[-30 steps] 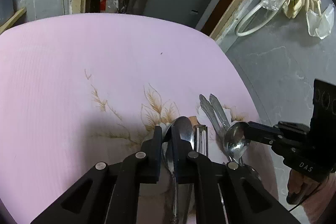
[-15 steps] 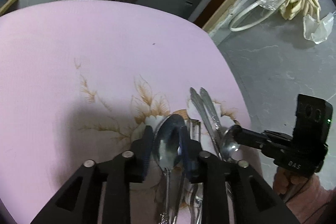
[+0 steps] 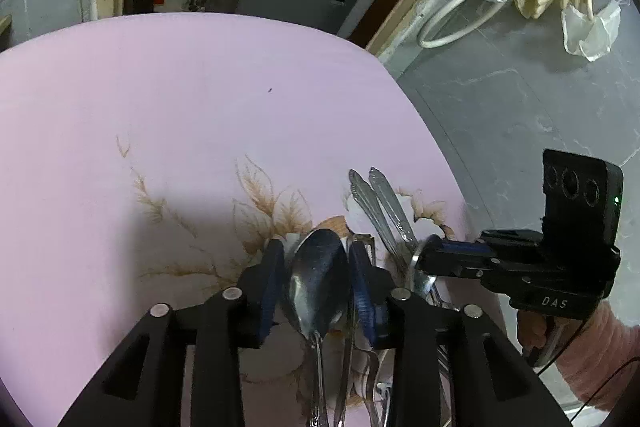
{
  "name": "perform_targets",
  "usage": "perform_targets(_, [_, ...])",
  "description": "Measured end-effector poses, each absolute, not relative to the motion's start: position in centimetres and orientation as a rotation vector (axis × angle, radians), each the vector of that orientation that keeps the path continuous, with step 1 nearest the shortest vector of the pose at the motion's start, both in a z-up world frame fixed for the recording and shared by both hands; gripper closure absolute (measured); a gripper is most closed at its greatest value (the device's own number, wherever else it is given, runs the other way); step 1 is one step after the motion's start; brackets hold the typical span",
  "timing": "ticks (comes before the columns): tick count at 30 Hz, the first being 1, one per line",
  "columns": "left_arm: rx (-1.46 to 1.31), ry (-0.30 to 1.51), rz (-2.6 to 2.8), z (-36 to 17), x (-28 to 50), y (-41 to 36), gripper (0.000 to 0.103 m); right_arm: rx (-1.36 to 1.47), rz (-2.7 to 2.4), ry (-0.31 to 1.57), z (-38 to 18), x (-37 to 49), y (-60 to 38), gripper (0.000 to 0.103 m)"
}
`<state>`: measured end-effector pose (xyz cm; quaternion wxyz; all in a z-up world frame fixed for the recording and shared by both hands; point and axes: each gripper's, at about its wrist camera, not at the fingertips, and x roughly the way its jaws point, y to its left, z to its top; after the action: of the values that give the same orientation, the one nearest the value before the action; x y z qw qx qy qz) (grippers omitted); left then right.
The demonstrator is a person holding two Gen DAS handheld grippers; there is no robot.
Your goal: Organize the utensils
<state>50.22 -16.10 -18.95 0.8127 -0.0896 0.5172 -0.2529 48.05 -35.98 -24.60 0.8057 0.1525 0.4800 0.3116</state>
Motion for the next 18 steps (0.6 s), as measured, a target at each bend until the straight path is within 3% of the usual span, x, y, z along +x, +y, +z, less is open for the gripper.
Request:
perform_targets(4, [-0.146,1.099,-0.552,-18.7,50.1,-17.0,0.059,0.322,0.694,1.027,-24.5,48.5,-35.8,0.087])
perform_targets(16, [-0.140,1.094,-0.563,-18.9,50.2,-16.5,0.060,0.209,0.786,1.056,-24.4,49.5,-34.2,0.087])
perform_targets(18, [-0.143,1.093,-0.563,-18.9,50.3,-16.6,0.060,0.194,0.790,1.055,-24.4,49.6,-34.1,0.092])
